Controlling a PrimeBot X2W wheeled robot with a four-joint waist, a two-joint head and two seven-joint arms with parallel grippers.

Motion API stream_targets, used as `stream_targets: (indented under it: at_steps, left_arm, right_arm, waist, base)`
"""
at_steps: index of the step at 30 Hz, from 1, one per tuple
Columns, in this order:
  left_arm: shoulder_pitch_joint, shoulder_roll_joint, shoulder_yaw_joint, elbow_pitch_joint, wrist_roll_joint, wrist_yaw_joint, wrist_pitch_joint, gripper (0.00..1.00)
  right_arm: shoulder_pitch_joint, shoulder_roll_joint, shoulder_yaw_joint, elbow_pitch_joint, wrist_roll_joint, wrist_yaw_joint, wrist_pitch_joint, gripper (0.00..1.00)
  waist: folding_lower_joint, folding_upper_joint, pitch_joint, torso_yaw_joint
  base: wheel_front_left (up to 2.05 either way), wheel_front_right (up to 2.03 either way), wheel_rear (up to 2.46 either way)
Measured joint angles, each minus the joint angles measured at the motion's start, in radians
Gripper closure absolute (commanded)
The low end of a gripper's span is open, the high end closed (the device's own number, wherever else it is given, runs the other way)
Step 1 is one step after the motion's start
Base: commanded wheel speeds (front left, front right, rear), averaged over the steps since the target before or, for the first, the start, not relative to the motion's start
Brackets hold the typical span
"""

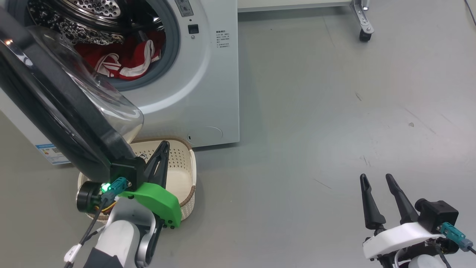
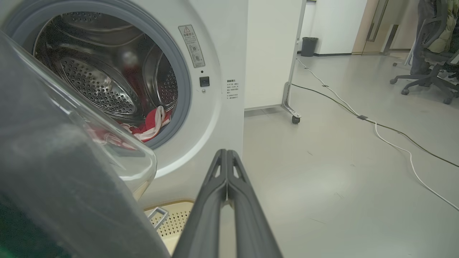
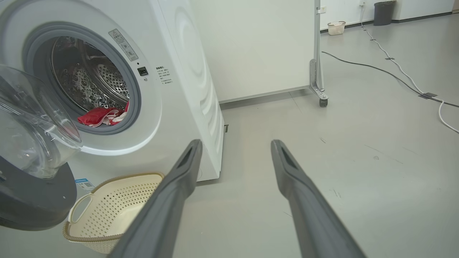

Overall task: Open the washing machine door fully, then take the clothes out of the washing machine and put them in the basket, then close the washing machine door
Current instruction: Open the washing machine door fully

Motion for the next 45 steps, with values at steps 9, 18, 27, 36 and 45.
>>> stream_targets:
  at_steps: [9,18,27,36,45]
  left_arm:
    - [0.005,-0.001,0.026,0.053,-0.007,0.018,0.000,1.00]
    - [0.004,-0.002,0.047,0.094,-0.008,0.034,-0.010,1.00]
    - [0.001,-0.011,0.062,0.112,-0.021,0.035,-0.053,1.00]
    - [-0.012,-0.020,0.048,0.153,-0.028,0.035,-0.062,1.00]
    - [-0.011,-0.024,0.046,0.177,-0.035,0.034,-0.080,1.00]
  right_arm:
    - [0.000,0.011,-0.010,0.006,0.000,0.007,0.000,0.00]
    - [0.000,0.015,-0.015,0.011,-0.001,0.009,0.000,0.00]
    - [0.000,0.022,-0.024,0.020,-0.004,0.016,0.000,0.00]
    - [0.000,0.022,-0.042,0.022,-0.012,0.016,0.000,0.00]
    - [0.001,0.023,-0.042,0.024,-0.019,0.017,0.000,0.00]
  waist:
    - [0.0000,0.0000,0.007,-0.001]
    - [0.0000,0.0000,0.008,0.002]
    - [0.0000,0.0000,0.004,0.009]
    - [0.0000,0.0000,-0.004,0.035]
    - [0.0000,0.0000,-0.017,0.075]
  base:
    - [0.00,0.00,0.00]
    - [0.00,0.00,0.00]
    - [0.00,0.00,0.00]
    - [0.00,0.00,0.00]
    - [0.00,0.00,0.00]
